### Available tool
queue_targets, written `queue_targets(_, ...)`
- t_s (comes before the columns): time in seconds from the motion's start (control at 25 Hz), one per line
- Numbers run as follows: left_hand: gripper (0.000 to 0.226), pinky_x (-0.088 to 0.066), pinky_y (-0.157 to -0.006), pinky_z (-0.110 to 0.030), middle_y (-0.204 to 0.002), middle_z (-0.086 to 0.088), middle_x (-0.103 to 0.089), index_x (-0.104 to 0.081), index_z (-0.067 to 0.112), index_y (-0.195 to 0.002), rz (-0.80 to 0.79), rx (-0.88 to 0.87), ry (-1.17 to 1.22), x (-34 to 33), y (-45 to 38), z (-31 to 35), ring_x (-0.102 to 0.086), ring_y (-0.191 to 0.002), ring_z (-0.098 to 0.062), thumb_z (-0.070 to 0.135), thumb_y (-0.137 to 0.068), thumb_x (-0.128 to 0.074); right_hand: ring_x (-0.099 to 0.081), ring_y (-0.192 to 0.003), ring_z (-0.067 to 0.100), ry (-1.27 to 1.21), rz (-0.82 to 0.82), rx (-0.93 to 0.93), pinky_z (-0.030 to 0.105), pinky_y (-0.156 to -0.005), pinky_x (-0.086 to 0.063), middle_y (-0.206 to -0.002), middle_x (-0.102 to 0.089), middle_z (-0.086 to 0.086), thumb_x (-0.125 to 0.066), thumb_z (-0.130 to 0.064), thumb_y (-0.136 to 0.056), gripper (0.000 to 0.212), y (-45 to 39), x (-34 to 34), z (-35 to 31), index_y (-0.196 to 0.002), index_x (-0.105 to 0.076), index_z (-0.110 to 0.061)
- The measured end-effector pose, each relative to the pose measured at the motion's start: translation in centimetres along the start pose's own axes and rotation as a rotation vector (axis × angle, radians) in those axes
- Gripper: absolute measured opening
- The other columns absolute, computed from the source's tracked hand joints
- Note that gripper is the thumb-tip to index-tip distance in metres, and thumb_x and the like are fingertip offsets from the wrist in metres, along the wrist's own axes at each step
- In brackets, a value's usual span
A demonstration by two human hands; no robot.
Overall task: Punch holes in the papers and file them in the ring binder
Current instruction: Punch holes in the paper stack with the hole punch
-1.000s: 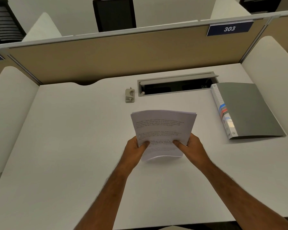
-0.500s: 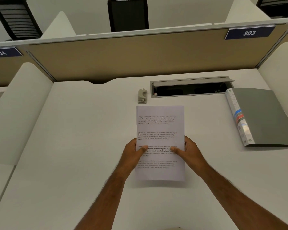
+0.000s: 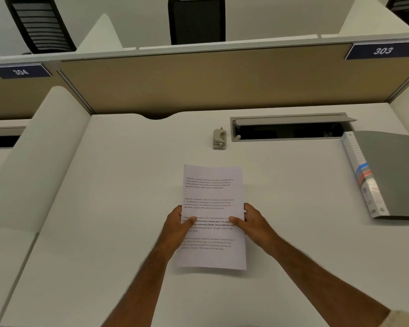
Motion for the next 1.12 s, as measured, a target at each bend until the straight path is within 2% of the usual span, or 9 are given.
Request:
queue_targets(0.16,0.027,-0.058,-0.061,-0.017,-0.114,0.006,-0.071,-0.057,0.025,-0.124,0.043,0.034,-0.014,3.2,-0.8,-1.9,-0.074,-0.088,-0.011,0.027,-0.099,-0.067,-0.072,-0.1,0.015,0.05,-0.026,-0.037,0.036,-0.085,-0.061,-0.119,-0.072,0.001,-0.07,-0.025,-0.093,0.04,-1.7,-3.1,0.6,-0.127,-0.049,-0.019)
queue_targets(0.32,0.027,-0.058,-0.063,-0.018,-0.113,0.006,-0.071,-0.058,0.025,-0.124,0.092,0.058,-0.021,6.9,-1.6,-3.4,-0.074,-0.089,-0.011,0.027,-0.099,-0.067,-0.07,-0.103,0.016,0.055,-0.082,-0.042,0.027,-0.076,-0.06,-0.12,-0.069,0.003,-0.068,-0.018,-0.095,0.043,-2.9,-6.7,-0.1,-0.131,-0.045,-0.02)
queue_targets(0.52,0.026,-0.058,-0.067,-0.022,-0.111,0.004,-0.071,-0.059,0.024,-0.122,0.141,0.069,-0.028,11.2,-2.5,-4.7,-0.073,-0.09,-0.012,0.025,-0.098,-0.069,-0.068,-0.107,0.017,0.122,-0.156,-0.026,0.037,-0.087,-0.06,-0.121,-0.066,0.001,-0.068,-0.022,-0.093,0.05,-4.7,-10.7,-0.7,-0.137,-0.043,-0.024)
queue_targets(0.68,0.025,-0.058,-0.074,-0.027,-0.108,0.005,-0.07,-0.06,0.024,-0.119,0.173,0.073,-0.045,14.1,-3.2,-5.4,-0.07,-0.089,-0.008,0.02,-0.097,-0.07,-0.067,-0.107,0.018,0.161,-0.211,0.0,0.031,-0.085,-0.06,-0.123,-0.062,0.002,-0.066,-0.017,-0.095,0.05,-5.4,-13.5,-1.7,-0.138,-0.043,-0.021)
queue_targets(0.76,0.026,-0.058,-0.077,-0.028,-0.111,0.003,-0.07,-0.06,0.025,-0.121,0.179,0.079,-0.066,15.5,-3.7,-5.9,-0.069,-0.091,-0.009,0.02,-0.097,-0.07,-0.067,-0.106,0.017,0.19,-0.234,0.011,0.03,-0.085,-0.059,-0.124,-0.061,0.001,-0.066,-0.016,-0.094,0.051,-5.8,-14.8,-2.1,-0.139,-0.042,-0.02)
queue_targets(0.92,0.033,-0.051,-0.072,-0.022,-0.117,0.002,-0.067,-0.059,0.019,-0.13,0.19,0.096,-0.133,17.7,-4.5,-6.6,-0.067,-0.092,-0.014,0.021,-0.098,-0.068,-0.066,-0.101,0.013,0.292,-0.292,0.026,0.031,-0.087,-0.059,-0.122,-0.059,-0.003,-0.068,-0.02,-0.094,0.057,-6.3,-16.7,-2.1,-0.143,-0.039,-0.022)
queue_targets(1.12,0.037,-0.053,-0.079,-0.03,-0.121,-0.001,-0.066,-0.058,0.016,-0.133,0.213,0.122,-0.176,19.2,-5.4,-7.4,-0.066,-0.101,-0.023,0.02,-0.098,-0.068,-0.066,-0.094,0.009,0.342,-0.347,0.028,0.026,-0.08,-0.056,-0.121,-0.057,-0.005,-0.069,-0.017,-0.093,0.065,-6.7,-18.4,-2.5,-0.148,-0.034,-0.02)
Point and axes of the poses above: each hand's wrist, its own y-axis away from the middle knuckle, its own x-axis out of the back of the hand, z = x × y, the point moved 10 cm from there along -y, towards the middle knuckle
